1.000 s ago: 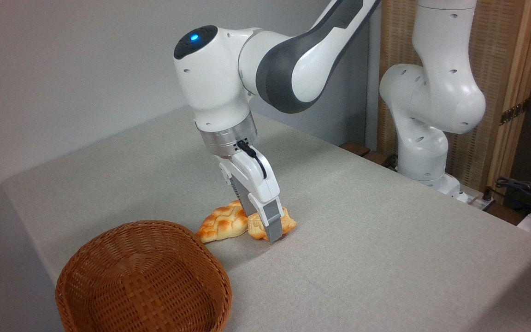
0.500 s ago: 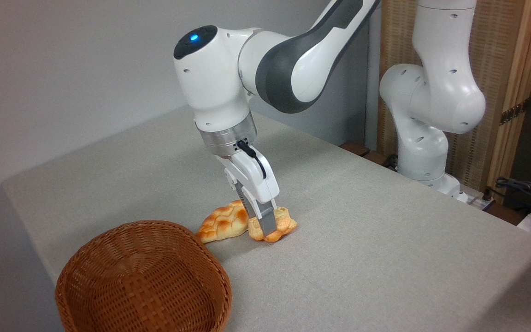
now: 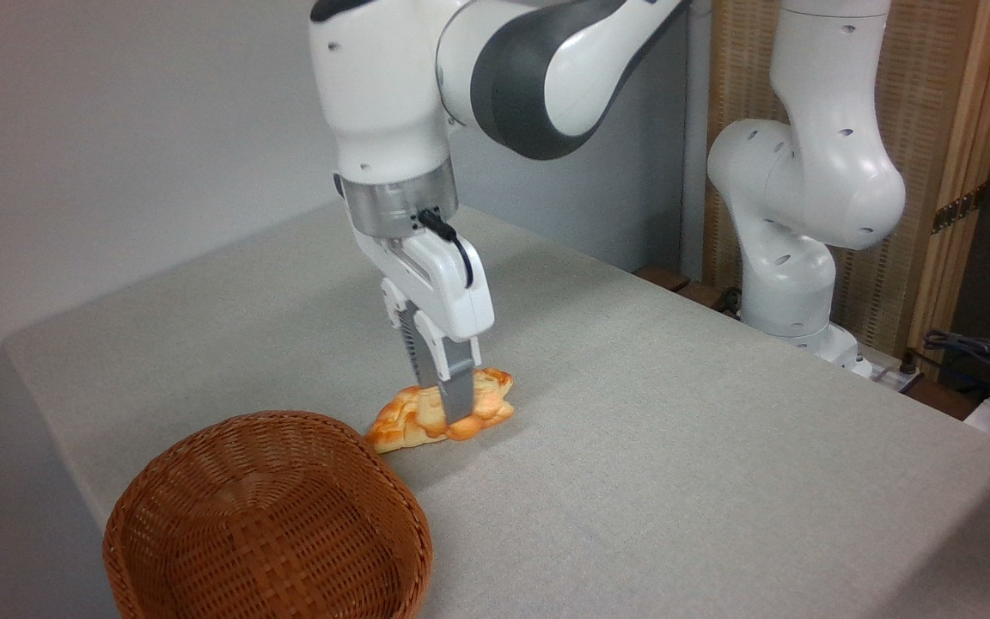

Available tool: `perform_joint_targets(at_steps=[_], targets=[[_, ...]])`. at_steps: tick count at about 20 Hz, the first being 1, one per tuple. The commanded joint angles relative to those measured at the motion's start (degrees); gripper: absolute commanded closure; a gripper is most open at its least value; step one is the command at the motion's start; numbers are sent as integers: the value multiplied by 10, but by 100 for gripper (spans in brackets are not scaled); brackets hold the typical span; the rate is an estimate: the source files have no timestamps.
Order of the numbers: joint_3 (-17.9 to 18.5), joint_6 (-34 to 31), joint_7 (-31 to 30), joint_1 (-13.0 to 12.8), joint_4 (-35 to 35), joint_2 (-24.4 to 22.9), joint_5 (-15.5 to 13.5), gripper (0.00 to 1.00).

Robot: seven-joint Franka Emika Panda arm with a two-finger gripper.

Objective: Put bread into the basket
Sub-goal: 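Carry the held bun over the wicker basket and lower it, then open the gripper to drop the bun and raise it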

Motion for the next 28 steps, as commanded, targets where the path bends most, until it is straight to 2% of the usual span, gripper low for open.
perform_joint_targets(at_steps=[1, 4, 7, 9, 11, 20, 23, 24, 26, 27, 28], targets=[[6, 75, 6, -1, 10, 4, -42, 58], [7, 134, 5, 0, 11, 13, -59, 56], [7, 205, 4, 0, 11, 24, -99, 52], [6, 257, 2, 0, 11, 38, -108, 39], [7, 273, 1, 0, 11, 52, -108, 1], [5, 273, 1, -1, 11, 65, -107, 0], [0, 267, -29, -4, 11, 47, -103, 0], [-1, 256, -48, -6, 11, 33, -101, 0], [-5, 179, -60, -6, 26, 20, -99, 0], [-13, 132, -62, -6, 50, 19, -92, 0], [-18, 82, -64, -6, 71, 18, -71, 0]])
